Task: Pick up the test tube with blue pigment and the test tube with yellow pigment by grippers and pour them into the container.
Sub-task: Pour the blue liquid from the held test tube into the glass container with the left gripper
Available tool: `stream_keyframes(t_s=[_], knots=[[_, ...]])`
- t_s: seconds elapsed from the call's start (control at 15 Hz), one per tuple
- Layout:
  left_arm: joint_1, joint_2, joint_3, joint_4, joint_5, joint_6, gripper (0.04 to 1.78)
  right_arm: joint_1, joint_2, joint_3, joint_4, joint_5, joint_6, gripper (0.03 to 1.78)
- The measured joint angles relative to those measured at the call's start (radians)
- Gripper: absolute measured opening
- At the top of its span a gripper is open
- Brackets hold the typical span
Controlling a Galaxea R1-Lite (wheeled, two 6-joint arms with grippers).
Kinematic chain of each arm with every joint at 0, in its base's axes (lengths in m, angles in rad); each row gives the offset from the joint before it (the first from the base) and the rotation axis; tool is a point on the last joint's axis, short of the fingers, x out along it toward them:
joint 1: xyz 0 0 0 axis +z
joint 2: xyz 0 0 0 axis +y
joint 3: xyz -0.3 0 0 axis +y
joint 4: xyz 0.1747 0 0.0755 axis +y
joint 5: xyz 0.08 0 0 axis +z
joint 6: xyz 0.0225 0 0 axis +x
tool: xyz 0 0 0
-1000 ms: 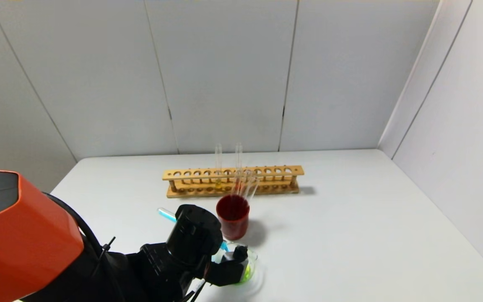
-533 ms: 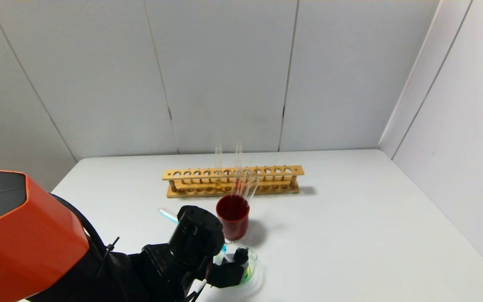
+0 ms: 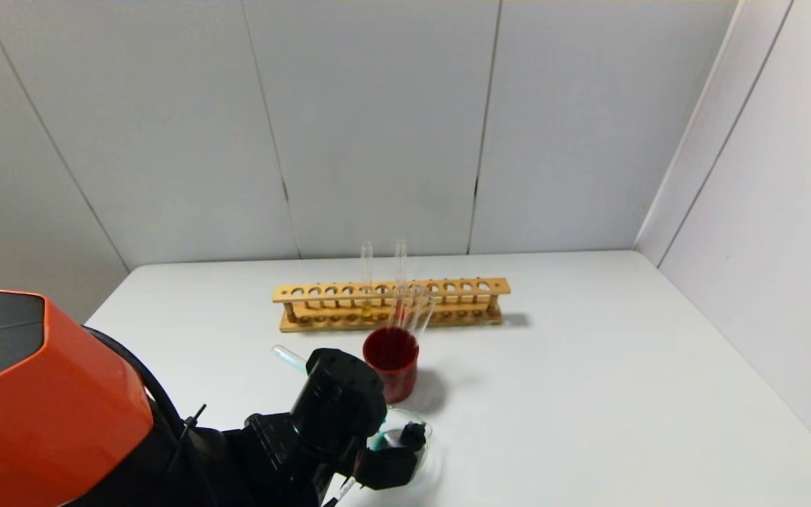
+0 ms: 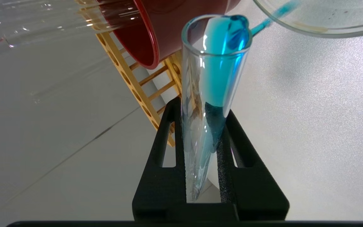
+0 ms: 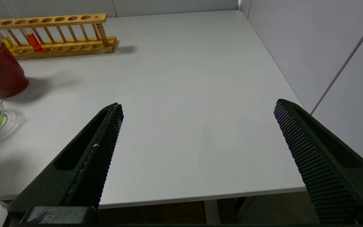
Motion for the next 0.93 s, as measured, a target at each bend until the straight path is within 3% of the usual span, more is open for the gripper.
stream_keyframes(t_s=[0.93], knots=[[-0.012, 0.008, 0.003, -0.005, 0.051, 0.070, 0.33, 0.000, 0.000, 0.000, 0.000, 0.000, 0.000, 1.75]])
